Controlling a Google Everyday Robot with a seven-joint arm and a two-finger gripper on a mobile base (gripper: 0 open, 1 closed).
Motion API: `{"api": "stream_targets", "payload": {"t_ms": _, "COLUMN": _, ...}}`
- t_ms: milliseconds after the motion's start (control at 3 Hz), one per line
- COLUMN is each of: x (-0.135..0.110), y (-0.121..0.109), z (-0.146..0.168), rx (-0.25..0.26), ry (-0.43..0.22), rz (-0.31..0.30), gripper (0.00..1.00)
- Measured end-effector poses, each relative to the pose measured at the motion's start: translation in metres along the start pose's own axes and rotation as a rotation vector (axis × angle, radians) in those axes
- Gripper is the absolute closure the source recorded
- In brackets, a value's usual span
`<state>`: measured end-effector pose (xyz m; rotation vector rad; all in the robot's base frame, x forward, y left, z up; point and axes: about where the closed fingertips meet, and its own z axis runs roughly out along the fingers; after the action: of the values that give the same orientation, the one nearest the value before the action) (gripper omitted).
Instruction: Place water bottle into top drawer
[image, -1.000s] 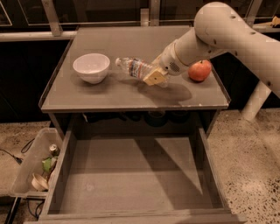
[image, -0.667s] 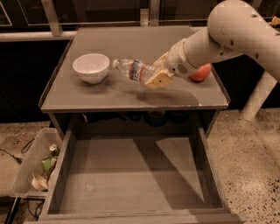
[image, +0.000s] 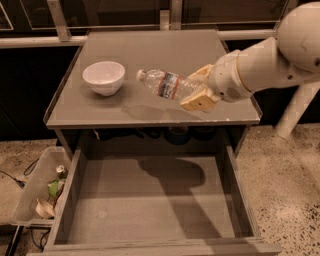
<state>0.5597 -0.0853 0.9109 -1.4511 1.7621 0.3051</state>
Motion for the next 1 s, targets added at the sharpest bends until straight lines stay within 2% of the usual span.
{"api": "stream_targets", "payload": {"t_ms": 333, "x": 0.025, "y": 0.024, "z": -0.022, "rx": 0.041, "ry": 0.007, "rz": 0.018, "gripper": 1.00}}
{"api": "stream_targets", "payload": {"t_ms": 667, "x": 0.056, "y": 0.047, "z": -0.027, "rx": 0.068, "ry": 0.007, "rz": 0.065, "gripper": 1.00}}
{"api": "stream_targets", "payload": {"t_ms": 1000, "x": 0.084, "y": 0.069, "z": -0.021, "rx": 0.054, "ry": 0.018, "rz": 0.107, "gripper": 1.00}}
